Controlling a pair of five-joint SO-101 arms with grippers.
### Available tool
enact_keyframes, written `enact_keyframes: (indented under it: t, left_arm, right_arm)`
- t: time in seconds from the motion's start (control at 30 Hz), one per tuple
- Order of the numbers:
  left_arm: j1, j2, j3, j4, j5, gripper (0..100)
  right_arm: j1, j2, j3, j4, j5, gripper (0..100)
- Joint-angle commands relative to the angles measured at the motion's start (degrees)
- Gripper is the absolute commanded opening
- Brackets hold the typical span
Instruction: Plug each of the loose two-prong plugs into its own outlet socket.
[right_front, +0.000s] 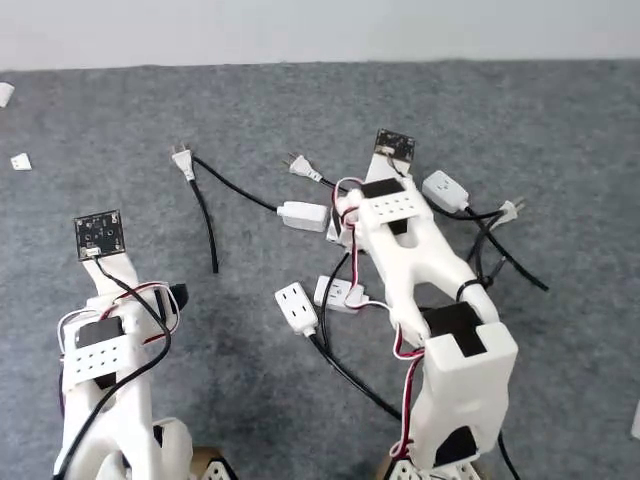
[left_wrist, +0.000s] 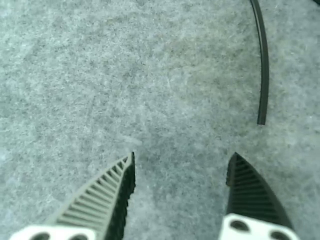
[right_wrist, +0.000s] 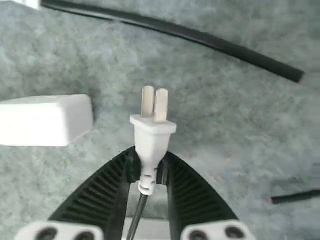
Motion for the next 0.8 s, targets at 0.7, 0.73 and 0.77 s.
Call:
enact_keyframes:
  t: [0.7,0.73,0.77]
  left_arm:
    - [0.26,0.0,-0.4,0.0,-0.53,28]
    - [0.26,0.0,-0.4,0.0,-0.53,28]
    - [0.26,0.0,-0.4,0.0,-0.53,28]
  right_arm:
    - [32.75,-24.84,6.51,40.31,55.12,0.8]
    - [36.18,-26.68,6.42,40.31,58.46,0.8]
    - [39.16,-28.62,6.42,40.31,61.98,0.8]
